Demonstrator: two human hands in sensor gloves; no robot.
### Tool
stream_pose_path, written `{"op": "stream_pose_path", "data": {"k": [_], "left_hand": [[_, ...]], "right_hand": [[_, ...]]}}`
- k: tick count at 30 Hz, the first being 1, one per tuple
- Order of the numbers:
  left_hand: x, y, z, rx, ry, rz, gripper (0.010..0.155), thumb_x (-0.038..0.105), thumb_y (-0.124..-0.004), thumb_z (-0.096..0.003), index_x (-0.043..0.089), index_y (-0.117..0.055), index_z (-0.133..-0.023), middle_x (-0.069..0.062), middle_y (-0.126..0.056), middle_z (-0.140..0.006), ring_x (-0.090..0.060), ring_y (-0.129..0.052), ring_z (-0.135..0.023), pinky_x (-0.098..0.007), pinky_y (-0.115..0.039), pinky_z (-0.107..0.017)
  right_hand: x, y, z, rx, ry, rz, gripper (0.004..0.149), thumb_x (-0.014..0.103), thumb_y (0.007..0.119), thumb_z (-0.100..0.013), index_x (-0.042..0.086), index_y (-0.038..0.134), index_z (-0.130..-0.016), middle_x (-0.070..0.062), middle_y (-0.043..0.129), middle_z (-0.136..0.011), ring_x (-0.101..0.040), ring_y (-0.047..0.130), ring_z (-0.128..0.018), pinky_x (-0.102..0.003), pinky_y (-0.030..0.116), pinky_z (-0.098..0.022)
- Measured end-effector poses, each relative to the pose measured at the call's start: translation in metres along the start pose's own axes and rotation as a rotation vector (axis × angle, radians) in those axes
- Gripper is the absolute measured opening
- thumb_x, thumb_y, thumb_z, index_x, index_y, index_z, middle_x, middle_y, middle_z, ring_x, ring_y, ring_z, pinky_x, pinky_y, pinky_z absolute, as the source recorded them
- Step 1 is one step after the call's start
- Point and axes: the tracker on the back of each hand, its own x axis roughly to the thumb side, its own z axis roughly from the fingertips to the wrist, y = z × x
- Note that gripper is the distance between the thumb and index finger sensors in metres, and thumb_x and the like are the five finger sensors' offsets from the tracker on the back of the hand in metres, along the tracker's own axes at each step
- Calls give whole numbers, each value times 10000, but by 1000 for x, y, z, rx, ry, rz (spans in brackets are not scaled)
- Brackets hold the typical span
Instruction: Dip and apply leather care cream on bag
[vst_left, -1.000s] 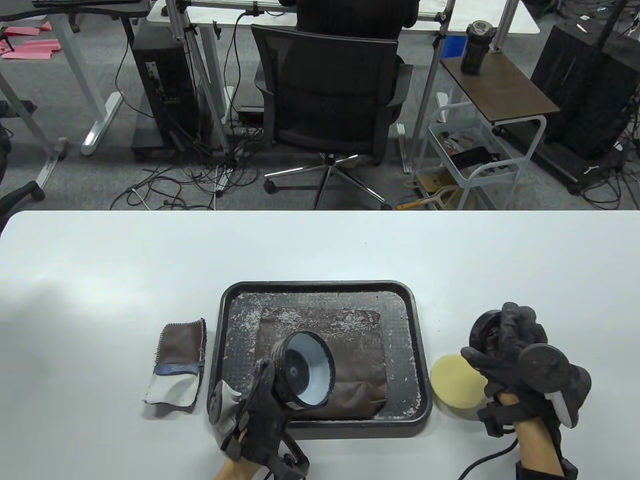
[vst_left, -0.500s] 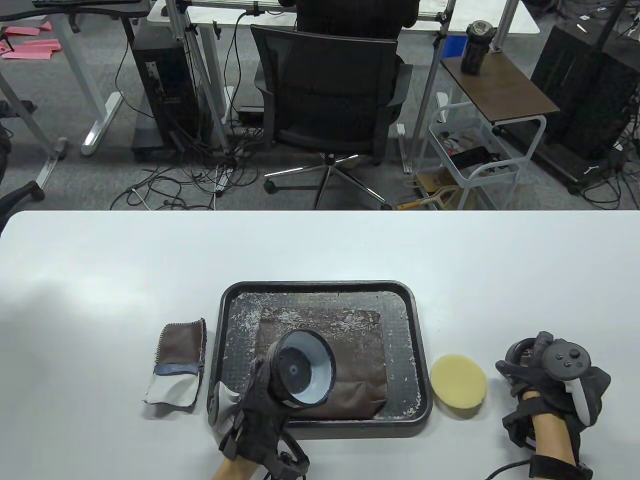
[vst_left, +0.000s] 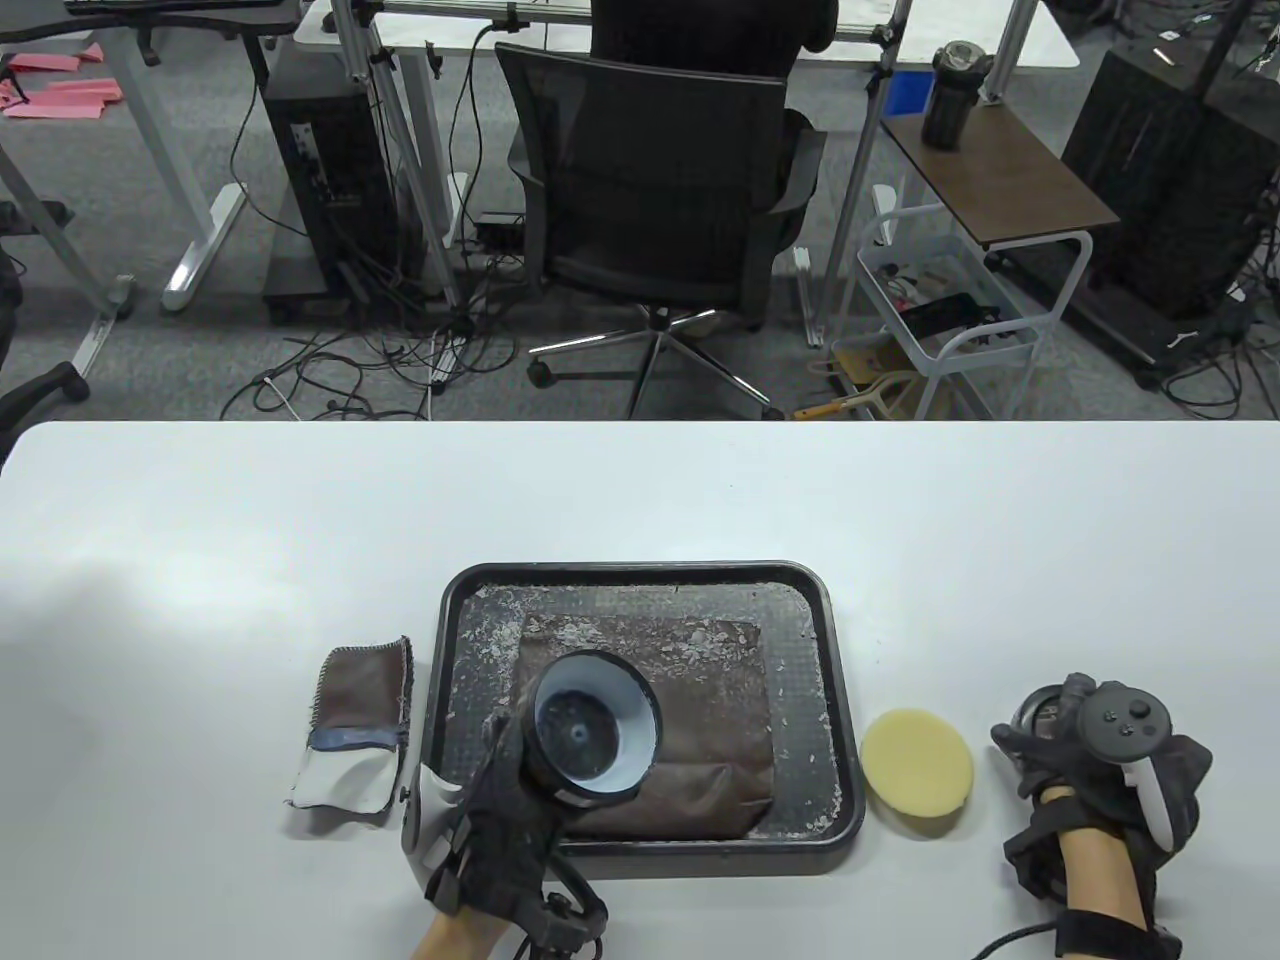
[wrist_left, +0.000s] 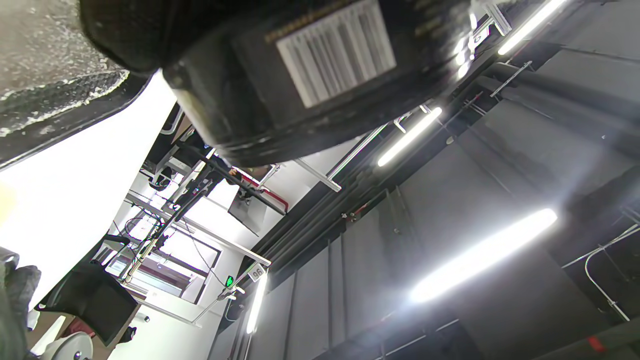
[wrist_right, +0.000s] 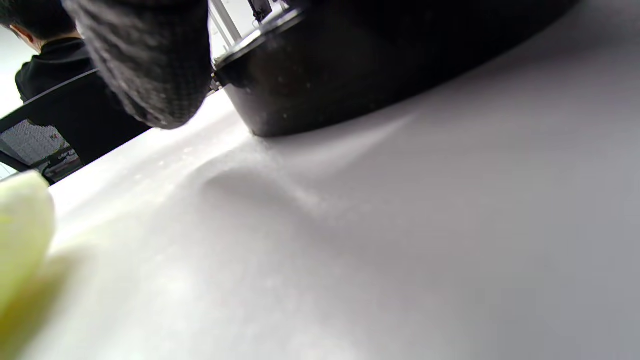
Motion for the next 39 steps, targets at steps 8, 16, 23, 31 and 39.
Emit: {"op": "stream_pose_path", "data": {"k": [8, 16, 23, 31, 39], "left_hand": [[3, 4, 1, 48, -23, -8, 798, 577, -482, -601, 82, -156, -1135, -254, -418, -1080, -602, -612, -928, -682, -729, -566], [9, 9, 1, 57, -47, -41, 1054, 761, -667, -583, 120, -19, -1112, -206, -360, -1109, -568, -627, -947, -635, -756, -582], [17, 11, 0, 68, -78, -55, 1118, 724, -770, -566, 130, 21, -1085, -167, -334, -1116, -555, -645, -951, -621, -777, -592], [18, 11, 0, 93, -93, -73, 1049, 643, -758, -595, 91, -12, -1084, -212, -360, -1090, -567, -673, -928, -626, -777, -590], [14, 17, 1, 99, -69, -153, 1010, 597, -758, -600, 74, -47, -1089, -236, -381, -1073, -581, -690, -899, -613, -776, -589]], "right_hand": [[51, -23, 23, -73, -274, 50, 797, 396, 926, -398, 102, 602, -1065, -249, 522, -1147, -607, 455, -993, -764, 323, -630], [105, 0, 62, 272, -604, 383, 779, 370, 956, -377, 146, 638, -1052, -208, 636, -1121, -531, 606, -986, -712, 417, -657], [102, 32, 58, 549, -546, 472, 833, 248, 955, -361, 159, 510, -1060, -192, 426, -1138, -540, 443, -987, -687, 374, -647], [96, 36, 50, 475, -540, 441, 829, 209, 963, -354, 206, 498, -1041, -148, 465, -1125, -506, 492, -976, -677, 471, -657], [102, 20, 52, 241, -587, 340, 614, 165, 870, -405, 125, 704, -995, -242, 773, -1015, -518, 781, -865, -655, 644, -598]]}}
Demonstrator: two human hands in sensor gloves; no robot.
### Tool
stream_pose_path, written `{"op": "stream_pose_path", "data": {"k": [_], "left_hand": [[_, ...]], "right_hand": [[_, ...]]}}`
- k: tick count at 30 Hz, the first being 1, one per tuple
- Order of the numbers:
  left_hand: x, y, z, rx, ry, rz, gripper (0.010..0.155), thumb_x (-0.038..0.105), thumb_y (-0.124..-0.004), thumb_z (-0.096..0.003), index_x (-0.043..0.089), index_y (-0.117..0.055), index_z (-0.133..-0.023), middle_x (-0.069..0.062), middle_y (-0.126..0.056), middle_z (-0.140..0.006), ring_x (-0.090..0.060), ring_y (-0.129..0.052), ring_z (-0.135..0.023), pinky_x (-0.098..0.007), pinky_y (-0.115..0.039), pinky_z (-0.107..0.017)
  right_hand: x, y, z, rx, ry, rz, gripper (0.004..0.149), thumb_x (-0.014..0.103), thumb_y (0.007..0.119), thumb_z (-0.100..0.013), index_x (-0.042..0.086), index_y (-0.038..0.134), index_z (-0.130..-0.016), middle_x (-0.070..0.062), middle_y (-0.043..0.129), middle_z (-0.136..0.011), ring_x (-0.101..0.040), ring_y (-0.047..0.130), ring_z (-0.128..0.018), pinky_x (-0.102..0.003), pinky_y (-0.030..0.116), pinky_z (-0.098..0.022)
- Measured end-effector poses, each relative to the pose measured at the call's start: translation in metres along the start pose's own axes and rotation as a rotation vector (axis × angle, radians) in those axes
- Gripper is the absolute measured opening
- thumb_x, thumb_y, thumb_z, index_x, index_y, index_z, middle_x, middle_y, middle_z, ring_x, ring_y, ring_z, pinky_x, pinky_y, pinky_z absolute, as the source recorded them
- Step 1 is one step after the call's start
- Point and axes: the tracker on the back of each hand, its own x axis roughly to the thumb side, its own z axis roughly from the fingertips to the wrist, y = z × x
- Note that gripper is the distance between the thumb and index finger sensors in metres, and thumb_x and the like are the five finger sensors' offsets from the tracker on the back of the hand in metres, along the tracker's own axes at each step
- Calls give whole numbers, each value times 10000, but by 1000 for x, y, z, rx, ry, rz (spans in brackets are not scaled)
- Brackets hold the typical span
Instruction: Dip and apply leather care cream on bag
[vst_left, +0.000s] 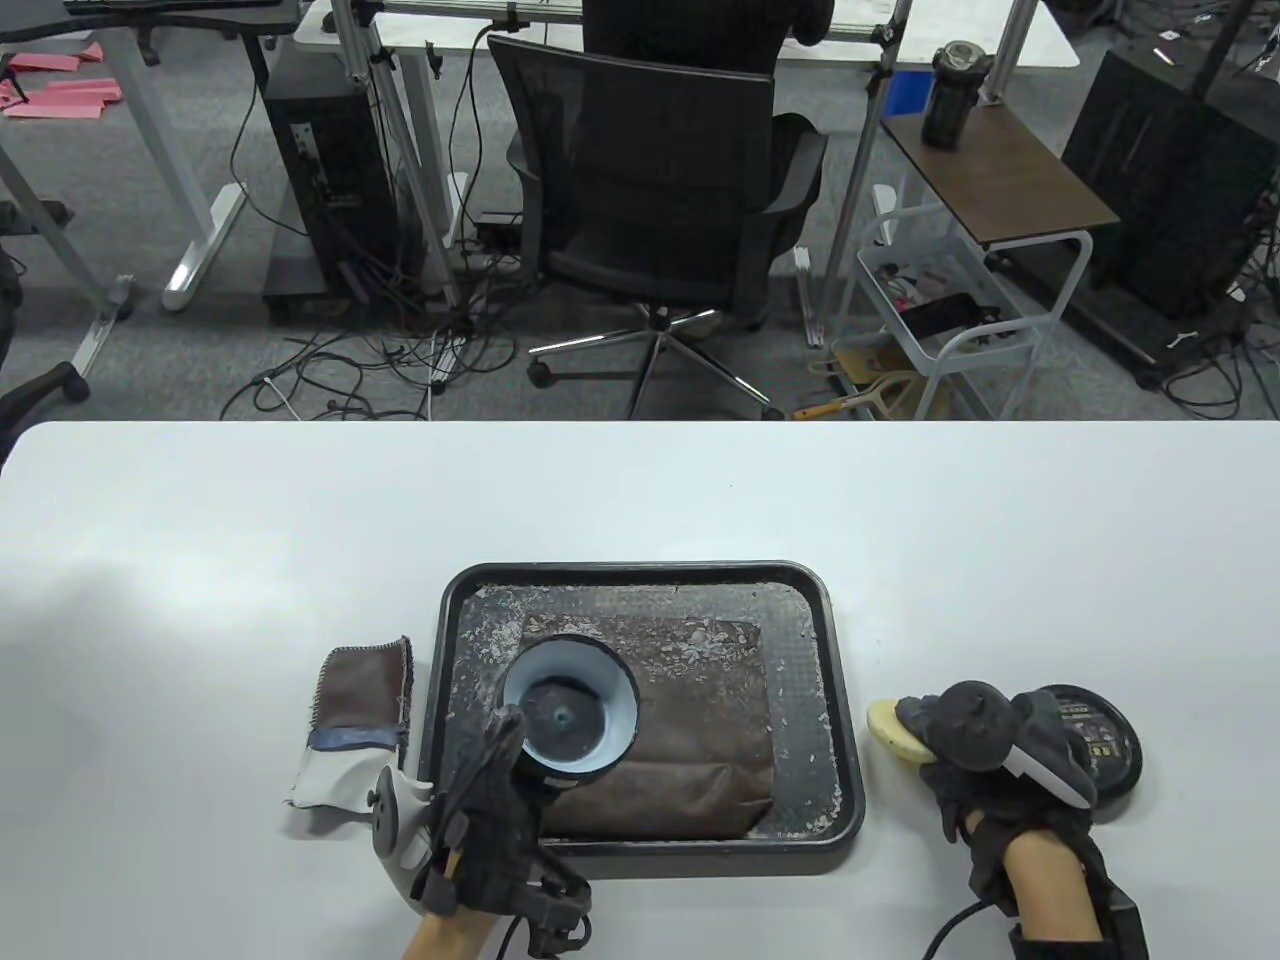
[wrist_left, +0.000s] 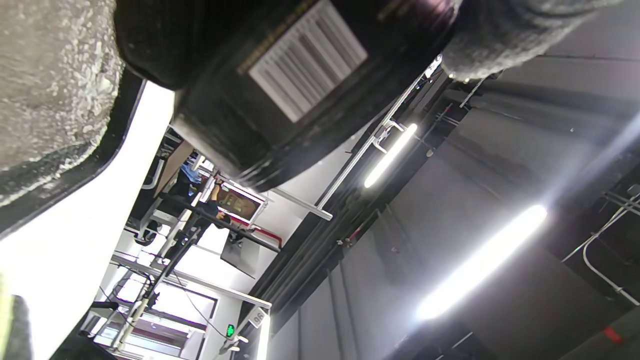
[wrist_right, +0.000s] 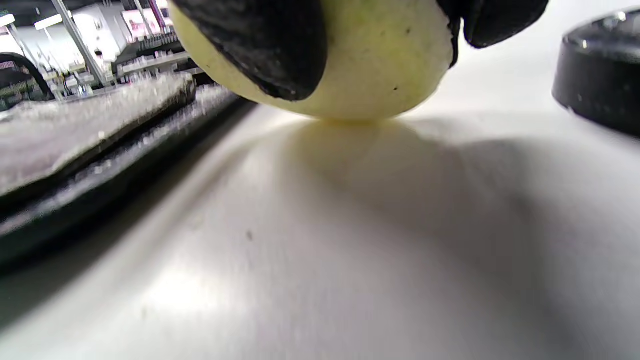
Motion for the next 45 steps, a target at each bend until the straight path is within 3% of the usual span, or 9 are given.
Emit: {"op": "stream_pose_path", "data": {"k": [5, 8, 9, 14, 22, 27, 36, 39, 45], "left_hand": [[-3, 0, 0, -3, 19, -53, 996, 577, -758, -600, 72, -54, -1089, -249, -380, -1066, -594, -687, -888, -620, -772, -582], [-4, -2, 1, 10, 12, -125, 980, 563, -758, -600, 71, -71, -1097, -258, -379, -1063, -605, -684, -879, -629, -767, -575], [-4, -4, 2, 17, 21, -164, 975, 559, -759, -598, 69, -80, -1098, -261, -387, -1059, -606, -691, -872, -629, -770, -569], [-9, -9, 3, 17, 54, -241, 961, 542, -761, -595, 59, -103, -1102, -282, -396, -1046, -621, -700, -849, -636, -772, -552], [-18, -16, 2, -33, 92, -301, 944, 533, -760, -593, 68, -122, -1110, -287, -402, -1044, -627, -705, -837, -639, -773, -542], [-22, -22, 2, -64, 101, -314, 937, 537, -768, -589, 65, -153, -1116, -291, -429, -1038, -623, -725, -824, -632, -786, -532], [-28, -39, 5, -105, 131, -369, 930, 531, -774, -587, 53, -176, -1114, -302, -434, -1029, -629, -734, -810, -625, -790, -527], [-29, -46, 7, -69, 140, -417, 920, 525, -790, -576, 60, -211, -1120, -300, -459, -1026, -626, -751, -799, -622, -798, -517], [-23, -50, 6, -73, 114, -540, 904, 529, -804, -564, 55, -274, -1122, -316, -520, -994, -619, -802, -755, -598, -831, -489]], "right_hand": [[11, -15, 7, -170, -58, -4, 601, 164, 858, -409, 114, 714, -991, -256, 788, -1000, -535, 813, -839, -656, 687, -567], [28, -23, 14, -319, -173, -10, 602, 178, 853, -410, 127, 713, -993, -242, 793, -1001, -518, 816, -844, -641, 696, -571], [38, -25, 17, -431, -248, -40, 599, 178, 853, -410, 127, 716, -991, -242, 798, -998, -512, 821, -841, -634, 699, -572], [76, -26, 29, -577, -407, -113, 593, 182, 849, -417, 138, 717, -993, -231, 804, -999, -495, 825, -846, -616, 703, -579], [161, -7, 53, -582, -660, -114, 590, 204, 850, -419, 144, 719, -991, -217, 817, -994, -468, 839, -845, -585, 718, -586], [188, 8, 55, -528, -700, -103, 591, 209, 850, -422, 129, 715, -992, -225, 818, -987, -460, 842, -840, -572, 721, -586], [200, 17, 51, -542, -631, 22, 588, 208, 862, -416, 74, 730, -973, -262, 846, -945, -466, 877, -792, -559, 751, -554], [203, 20, 50, -544, -613, 68, 578, 207, 857, -418, 57, 736, -963, -273, 857, -925, -469, 892, -764, -551, 768, -534], [205, 25, 48, -522, -644, 41, 571, 212, 856, -420, 49, 739, -955, -279, 853, -913, -472, 869, -748, -541, 768, -529]]}}
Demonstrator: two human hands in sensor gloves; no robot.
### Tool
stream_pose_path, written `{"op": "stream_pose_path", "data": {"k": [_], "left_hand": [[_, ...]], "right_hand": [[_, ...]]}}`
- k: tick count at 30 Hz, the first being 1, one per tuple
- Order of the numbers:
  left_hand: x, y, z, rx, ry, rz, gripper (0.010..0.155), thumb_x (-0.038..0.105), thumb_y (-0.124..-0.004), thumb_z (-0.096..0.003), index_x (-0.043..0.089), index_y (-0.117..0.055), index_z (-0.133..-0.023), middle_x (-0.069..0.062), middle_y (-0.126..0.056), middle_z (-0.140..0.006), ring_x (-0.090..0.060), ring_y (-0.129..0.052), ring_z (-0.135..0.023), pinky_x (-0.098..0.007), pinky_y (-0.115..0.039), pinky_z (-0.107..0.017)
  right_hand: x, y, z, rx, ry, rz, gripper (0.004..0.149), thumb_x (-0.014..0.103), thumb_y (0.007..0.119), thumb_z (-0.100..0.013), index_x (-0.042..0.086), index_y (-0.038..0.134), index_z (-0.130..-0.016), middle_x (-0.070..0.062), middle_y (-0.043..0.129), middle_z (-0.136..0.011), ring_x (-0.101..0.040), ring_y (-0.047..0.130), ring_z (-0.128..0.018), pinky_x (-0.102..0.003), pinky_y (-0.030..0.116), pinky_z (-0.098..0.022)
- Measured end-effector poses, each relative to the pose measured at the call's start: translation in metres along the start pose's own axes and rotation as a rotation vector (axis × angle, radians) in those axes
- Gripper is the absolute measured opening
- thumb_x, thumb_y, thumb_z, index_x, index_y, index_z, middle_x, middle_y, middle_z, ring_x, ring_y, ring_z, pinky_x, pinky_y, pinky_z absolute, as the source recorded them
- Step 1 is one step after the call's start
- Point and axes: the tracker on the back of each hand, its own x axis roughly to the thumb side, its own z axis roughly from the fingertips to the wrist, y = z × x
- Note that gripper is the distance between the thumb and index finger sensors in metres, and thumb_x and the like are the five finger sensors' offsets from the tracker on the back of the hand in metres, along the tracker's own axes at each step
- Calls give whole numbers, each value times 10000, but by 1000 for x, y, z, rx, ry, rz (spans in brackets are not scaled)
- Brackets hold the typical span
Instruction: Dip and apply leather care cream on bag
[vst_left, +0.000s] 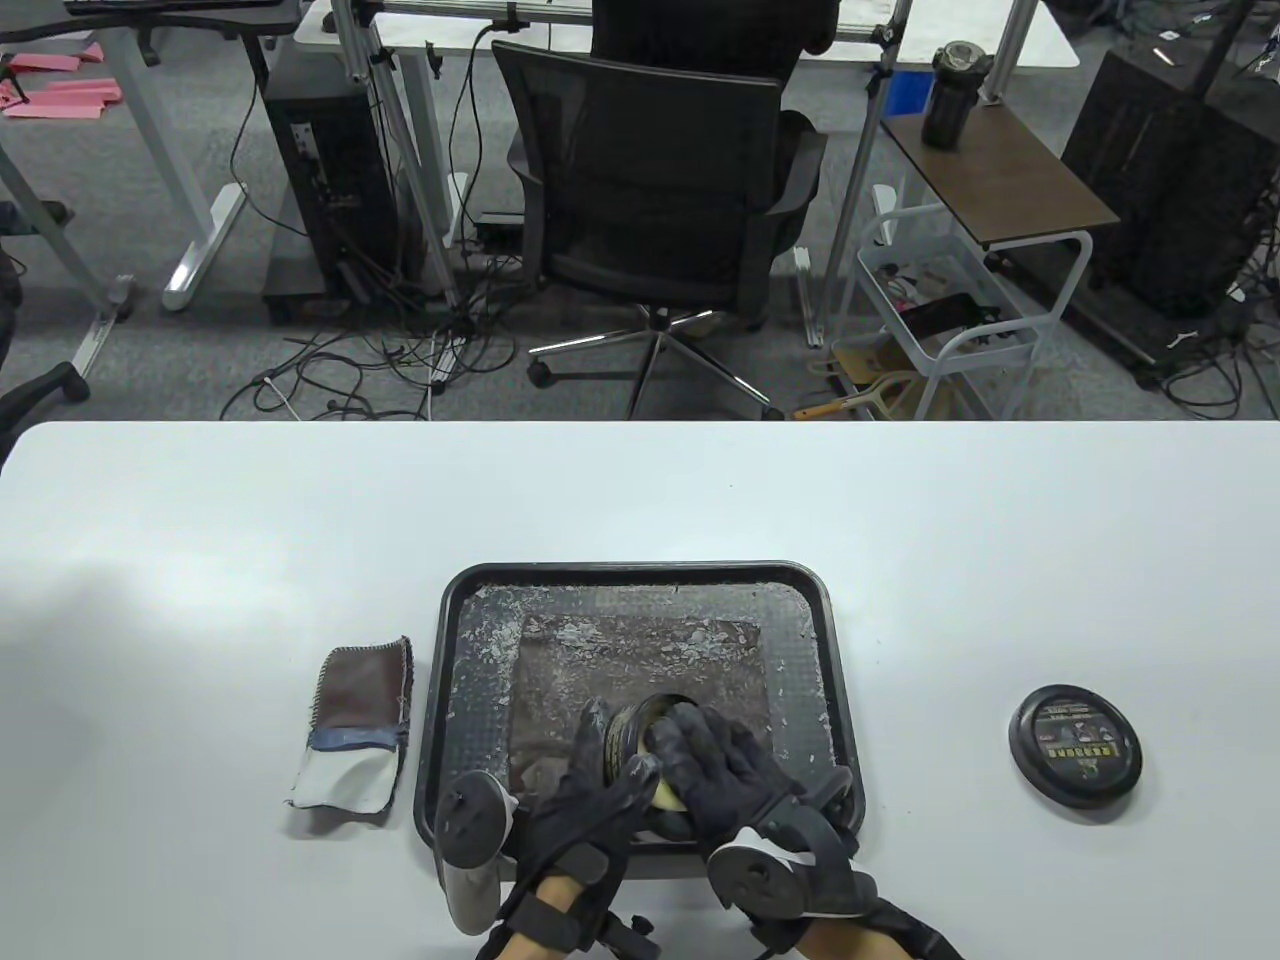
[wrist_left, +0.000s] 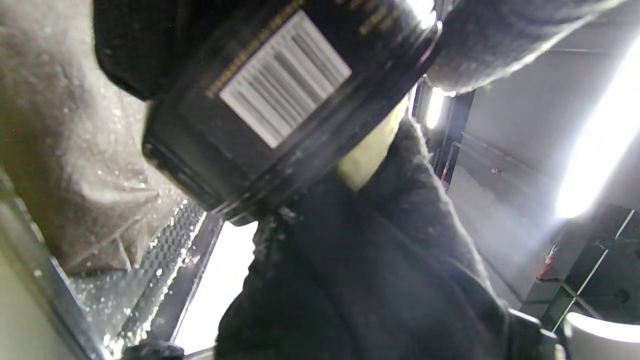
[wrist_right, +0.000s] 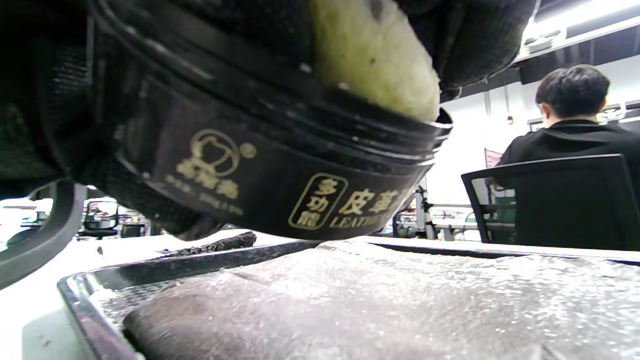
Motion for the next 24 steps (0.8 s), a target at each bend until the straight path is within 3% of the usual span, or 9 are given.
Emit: {"op": "stream_pose_path", "data": {"k": [8, 17, 22, 24], "left_hand": [[5, 9, -4, 5, -28, -45, 870, 573, -769, -568, 6, -384, -1105, -331, -649, -913, -571, -921, -623, -509, -905, -376], [-5, 29, -10, -148, 67, 26, 851, 604, -695, -591, -46, -433, -1074, -328, -724, -827, -512, -975, -452, -423, -906, -249], [-3, 29, -8, -115, 70, -16, 856, 611, -698, -593, -30, -419, -1087, -322, -730, -831, -503, -975, -448, -414, -900, -248], [2, 26, -8, -87, 56, -83, 853, 616, -695, -591, -13, -418, -1096, -317, -729, -836, -499, -976, -463, -414, -901, -263]], "right_hand": [[2, -4, 1, -59, -88, -94, 547, 212, 867, -412, 57, 785, -930, -256, 867, -898, -443, 877, -750, -510, 786, -525], [21, -3, 1, -9, -329, -33, 532, 215, 884, -389, 164, 806, -913, -162, 851, -941, -387, 849, -815, -488, 762, -575], [23, 0, 0, -3, -332, 3, 537, 211, 878, -395, 167, 783, -921, -166, 836, -947, -394, 849, -817, -497, 762, -568], [25, 1, -2, -3, -266, 40, 528, 210, 868, -399, 166, 758, -914, -175, 836, -932, -400, 876, -791, -495, 785, -539]]}}
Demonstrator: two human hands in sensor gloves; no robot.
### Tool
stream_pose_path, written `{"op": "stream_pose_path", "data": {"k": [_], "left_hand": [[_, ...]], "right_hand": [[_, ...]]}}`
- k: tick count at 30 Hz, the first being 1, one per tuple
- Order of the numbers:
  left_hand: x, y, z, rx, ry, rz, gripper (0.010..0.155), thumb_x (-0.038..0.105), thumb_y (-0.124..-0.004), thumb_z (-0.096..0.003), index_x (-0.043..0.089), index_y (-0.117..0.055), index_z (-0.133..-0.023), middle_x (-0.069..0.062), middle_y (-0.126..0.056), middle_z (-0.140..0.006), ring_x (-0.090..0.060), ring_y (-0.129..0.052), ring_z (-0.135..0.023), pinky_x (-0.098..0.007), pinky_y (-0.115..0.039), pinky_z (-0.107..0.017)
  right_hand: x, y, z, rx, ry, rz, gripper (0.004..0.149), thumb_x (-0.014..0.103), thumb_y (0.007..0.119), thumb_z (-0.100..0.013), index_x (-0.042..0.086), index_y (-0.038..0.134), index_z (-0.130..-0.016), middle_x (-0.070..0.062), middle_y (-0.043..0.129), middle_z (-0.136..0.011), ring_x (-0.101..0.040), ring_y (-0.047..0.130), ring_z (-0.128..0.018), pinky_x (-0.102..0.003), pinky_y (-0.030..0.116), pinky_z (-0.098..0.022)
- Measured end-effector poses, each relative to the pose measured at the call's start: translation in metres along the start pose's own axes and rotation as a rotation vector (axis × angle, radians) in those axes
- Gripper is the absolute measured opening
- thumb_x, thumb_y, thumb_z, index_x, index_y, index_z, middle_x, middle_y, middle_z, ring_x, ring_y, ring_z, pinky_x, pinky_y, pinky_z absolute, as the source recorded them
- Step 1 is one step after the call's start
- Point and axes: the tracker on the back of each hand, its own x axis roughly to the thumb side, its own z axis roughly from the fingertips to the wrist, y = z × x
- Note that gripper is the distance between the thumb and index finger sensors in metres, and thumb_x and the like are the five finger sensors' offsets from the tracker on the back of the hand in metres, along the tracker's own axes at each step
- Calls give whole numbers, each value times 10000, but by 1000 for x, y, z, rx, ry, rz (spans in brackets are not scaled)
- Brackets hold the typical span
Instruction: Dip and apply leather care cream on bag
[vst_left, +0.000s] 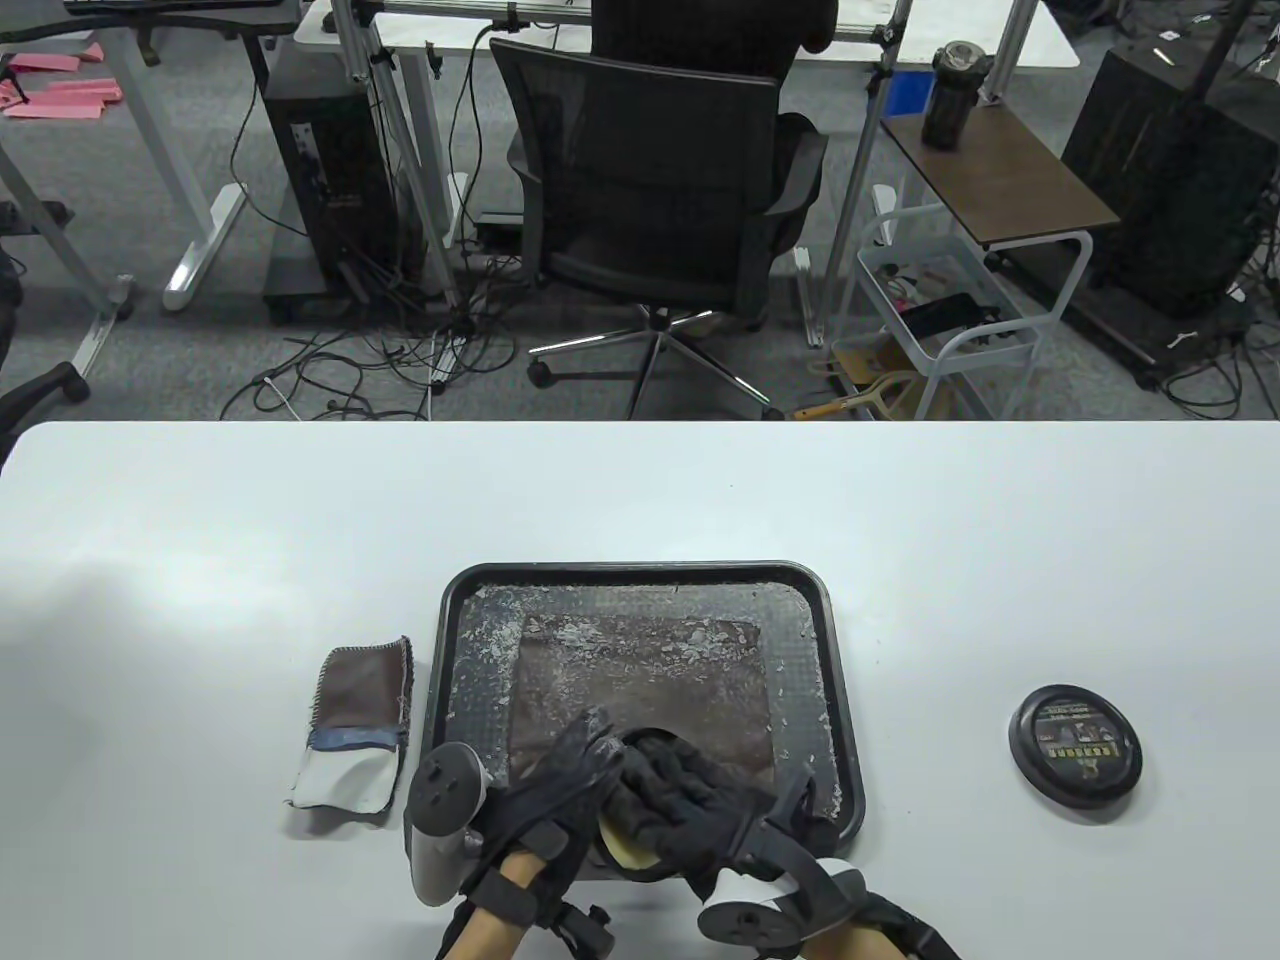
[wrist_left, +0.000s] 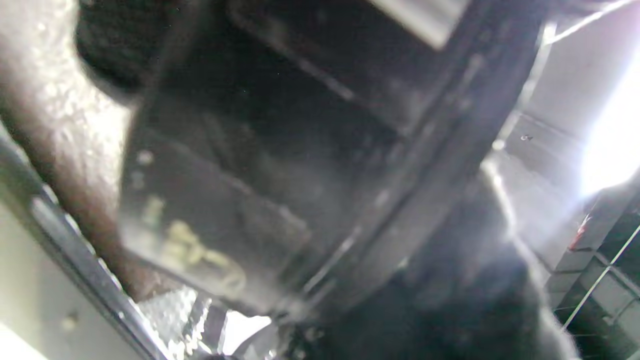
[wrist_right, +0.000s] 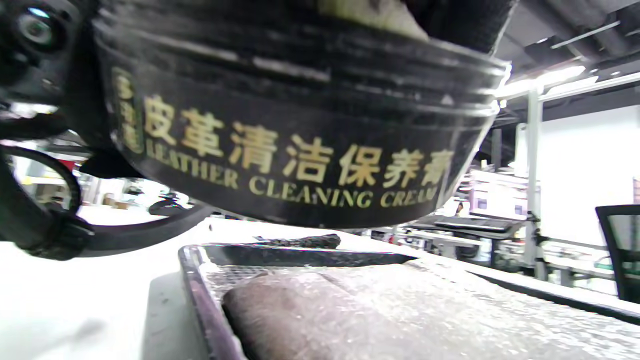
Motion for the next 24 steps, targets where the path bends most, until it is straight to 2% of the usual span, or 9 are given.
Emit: {"op": "stream_pose_path", "data": {"k": [3, 7, 14, 18, 24], "left_hand": [[5, -7, 2, 52, -16, -77, 853, 611, -694, -589, 0, -397, -1105, -319, -702, -860, -513, -963, -517, -435, -900, -303], [9, -19, 4, 67, -27, -107, 863, 578, -708, -585, 7, -333, -1112, -341, -632, -900, -565, -909, -603, -494, -878, -371], [22, -30, 5, 77, -59, -266, 872, 555, -727, -575, -21, -329, -1094, -366, -624, -876, -580, -911, -603, -503, -893, -371], [22, -24, 5, 110, -88, -244, 847, 557, -716, -578, -33, -380, -1085, -368, -668, -842, -555, -954, -553, -470, -921, -324], [11, -5, 2, 101, -46, -157, 832, 587, -710, -575, -49, -486, -1063, -353, -761, -760, -492, -1017, -436, -416, -939, -236]], "right_hand": [[-1, 2, -4, 26, 119, 0, 517, 203, 861, -402, 117, 739, -898, -208, 842, -903, -431, 911, -744, -508, 815, -492], [-8, 4, -5, 62, 273, -20, 515, 206, 855, -409, 53, 724, -883, -248, 859, -868, -445, 947, -696, -514, 844, -447], [-22, 4, 2, 38, 483, -202, 510, 212, 859, -403, 50, 736, -871, -245, 872, -854, -436, 948, -691, -513, 847, -444], [-24, 5, 5, -23, 421, -232, 527, 225, 867, -398, 99, 759, -898, -218, 866, -885, -422, 924, -716, -497, 813, -483], [-16, 6, 1, -7, 256, -219, 522, 232, 888, -376, 188, 804, -889, -142, 859, -912, -381, 885, -775, -482, 777, -527]]}}
